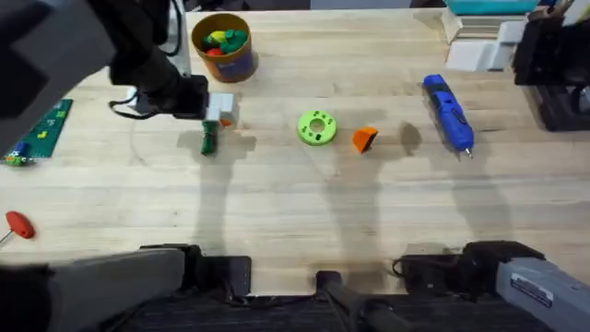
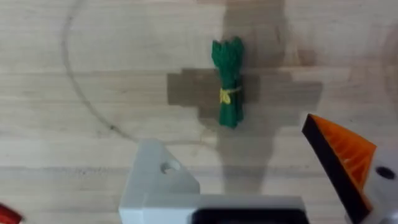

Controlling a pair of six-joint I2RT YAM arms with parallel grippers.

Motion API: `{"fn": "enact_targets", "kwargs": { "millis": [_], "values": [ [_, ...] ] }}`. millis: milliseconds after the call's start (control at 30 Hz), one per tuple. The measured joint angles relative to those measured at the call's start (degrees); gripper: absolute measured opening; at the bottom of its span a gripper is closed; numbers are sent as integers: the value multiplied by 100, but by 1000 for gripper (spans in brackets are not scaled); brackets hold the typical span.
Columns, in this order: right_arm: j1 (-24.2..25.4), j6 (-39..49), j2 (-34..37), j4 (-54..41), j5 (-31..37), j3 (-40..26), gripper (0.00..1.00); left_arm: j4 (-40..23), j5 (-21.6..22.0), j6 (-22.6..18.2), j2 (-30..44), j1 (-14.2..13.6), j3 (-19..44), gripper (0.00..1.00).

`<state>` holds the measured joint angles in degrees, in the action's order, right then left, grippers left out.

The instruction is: Pick up the gripper from the table and insert it into the empty holder that is missing its gripper. Then pick up a screw, insert it into the mounting hole, and use the screwdriver to tighten it. Finally, clean up the table by picking up the vegetable and placing it into the bucket.

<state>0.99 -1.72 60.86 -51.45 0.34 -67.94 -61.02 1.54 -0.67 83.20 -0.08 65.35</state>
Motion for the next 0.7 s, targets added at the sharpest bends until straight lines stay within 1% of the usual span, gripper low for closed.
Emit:
{"fn": "enact_targets", "kwargs": {
  "millis": [267,300,333,367,400,433,533,567,700],
  "values": [
    [0,0,0,-62,0,0,994,993,0,-2,706,36,-601,992],
    [0,0,0,-112,0,-2,994,1197,0,-2,926,104,-721,975],
    [0,0,0,-122,0,-2,994,1238,0,-1,989,124,-726,957],
    [0,0,0,-128,0,-2,994,1301,0,-8,1057,149,-726,842],
    [0,0,0,-126,0,-2,994,1357,0,-8,1103,169,-726,702],
    [0,0,0,-128,0,-2,994,1411,0,-11,1152,193,-726,529],
    [0,0,0,-128,0,-2,994,1454,-63,-9,1200,232,-724,69],
    [0,0,0,-128,0,-2,994,1456,-72,-17,1200,232,-724,21],
    [0,0,0,-128,0,-4,994,1452,-90,-35,1200,247,-724,18]
  ]
}}
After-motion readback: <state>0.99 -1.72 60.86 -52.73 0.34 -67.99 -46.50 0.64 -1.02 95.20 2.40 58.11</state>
